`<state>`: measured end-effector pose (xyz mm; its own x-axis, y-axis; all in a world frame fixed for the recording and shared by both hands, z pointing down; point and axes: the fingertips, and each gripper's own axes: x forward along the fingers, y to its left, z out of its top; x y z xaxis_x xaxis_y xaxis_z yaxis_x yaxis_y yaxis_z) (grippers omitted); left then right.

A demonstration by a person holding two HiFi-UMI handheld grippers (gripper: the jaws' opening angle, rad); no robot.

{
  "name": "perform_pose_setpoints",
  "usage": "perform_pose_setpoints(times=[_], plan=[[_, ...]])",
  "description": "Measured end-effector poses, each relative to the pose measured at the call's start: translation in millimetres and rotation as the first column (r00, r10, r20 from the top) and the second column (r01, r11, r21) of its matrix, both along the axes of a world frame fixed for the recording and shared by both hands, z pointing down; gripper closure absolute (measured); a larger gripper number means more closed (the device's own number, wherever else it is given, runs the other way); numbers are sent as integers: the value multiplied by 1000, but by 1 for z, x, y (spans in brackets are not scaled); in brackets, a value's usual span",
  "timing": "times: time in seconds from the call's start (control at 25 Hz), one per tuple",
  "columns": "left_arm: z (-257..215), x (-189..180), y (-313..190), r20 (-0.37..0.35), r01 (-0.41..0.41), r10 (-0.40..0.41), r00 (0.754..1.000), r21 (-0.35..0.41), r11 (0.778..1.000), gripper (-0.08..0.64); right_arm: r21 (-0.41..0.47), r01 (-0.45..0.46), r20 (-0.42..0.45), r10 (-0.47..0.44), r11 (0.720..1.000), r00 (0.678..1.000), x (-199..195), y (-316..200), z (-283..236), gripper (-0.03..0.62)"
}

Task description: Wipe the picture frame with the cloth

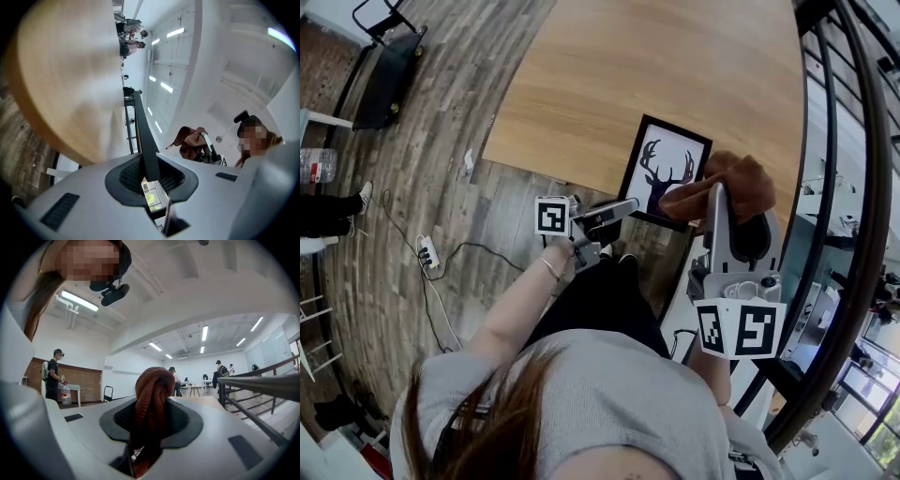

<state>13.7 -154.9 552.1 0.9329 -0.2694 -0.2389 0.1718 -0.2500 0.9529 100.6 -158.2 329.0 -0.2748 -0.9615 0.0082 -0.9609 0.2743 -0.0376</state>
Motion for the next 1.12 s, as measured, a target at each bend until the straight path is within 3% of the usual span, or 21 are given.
perform_pose_setpoints(times=[0.12,0.24,0.32,0.44,0.56,0.72,0.8,0.92,0.96,1.04,1.12], plan=[[-15,2,-4,-20,27,-25,1000,118,993,499,83,-24,-102,33,996,994,6,3,-18,459],[-13,9,-15,-38,22,-13,999,244,970,499,192,-44,-202,83,980,976,15,1,-12,459],[-35,17,-25,-58,20,-1,998,334,942,499,271,-56,-291,137,961,947,19,-1,-31,459],[-131,35,-35,-119,42,14,993,454,890,499,350,-63,-395,209,934,894,19,-9,-118,459],[-200,45,-34,-171,53,43,984,523,851,499,378,-47,-466,234,925,853,15,-13,-170,459],[-242,57,-29,-206,63,78,975,603,796,499,410,-17,-540,257,912,802,10,-12,-200,459],[-255,64,-24,-196,56,92,976,640,766,499,433,-3,-625,302,902,720,8,-13,-213,459],[-267,74,-20,-182,42,108,977,668,743,499,496,24,-754,417,868,508,3,-21,-231,459],[-269,76,-19,-180,41,109,978,671,740,499,518,45,-774,445,854,450,0,-24,-236,459],[-272,79,-16,-177,39,110,978,674,737,499,515,86,-810,452,853,375,-6,-32,-240,459],[-273,79,-14,-171,35,112,979,680,732,499,475,100,-850,426,874,309,-9,-45,-236,459]])
